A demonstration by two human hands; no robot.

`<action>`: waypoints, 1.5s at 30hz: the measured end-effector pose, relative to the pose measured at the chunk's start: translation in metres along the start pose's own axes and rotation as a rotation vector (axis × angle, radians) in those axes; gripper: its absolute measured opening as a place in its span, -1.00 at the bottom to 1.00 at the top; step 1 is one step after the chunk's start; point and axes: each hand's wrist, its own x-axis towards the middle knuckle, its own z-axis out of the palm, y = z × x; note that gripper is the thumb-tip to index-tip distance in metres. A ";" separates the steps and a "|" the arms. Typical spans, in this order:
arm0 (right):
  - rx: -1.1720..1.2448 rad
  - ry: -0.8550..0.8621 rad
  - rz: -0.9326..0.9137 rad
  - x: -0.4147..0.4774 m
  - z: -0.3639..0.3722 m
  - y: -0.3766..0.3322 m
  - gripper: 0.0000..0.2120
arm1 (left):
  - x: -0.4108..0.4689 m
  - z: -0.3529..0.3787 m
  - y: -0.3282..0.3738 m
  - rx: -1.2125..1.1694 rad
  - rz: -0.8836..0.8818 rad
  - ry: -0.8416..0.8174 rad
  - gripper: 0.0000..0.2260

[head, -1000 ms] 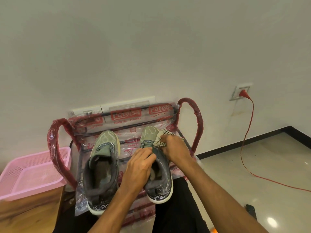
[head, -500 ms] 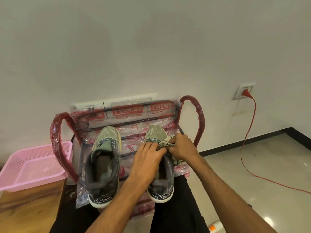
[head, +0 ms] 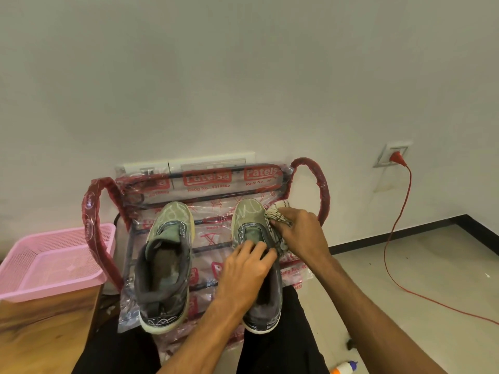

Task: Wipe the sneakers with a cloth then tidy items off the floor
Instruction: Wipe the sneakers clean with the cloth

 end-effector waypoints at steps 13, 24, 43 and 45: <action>0.083 0.036 0.022 0.011 0.006 -0.009 -0.82 | 0.041 -0.034 -0.051 -0.144 -0.080 0.078 -0.78; 0.081 -0.026 0.052 -0.005 0.020 -0.012 -0.80 | 0.019 -0.012 -0.035 -0.108 -0.161 -0.081 -0.79; -0.324 0.058 -0.555 -0.007 0.051 0.006 -0.50 | -0.016 0.003 -0.028 -0.158 -0.114 0.049 -0.71; -0.364 0.087 -0.508 0.008 0.047 0.013 -0.49 | -0.017 0.004 -0.028 -0.155 -0.104 0.060 -0.69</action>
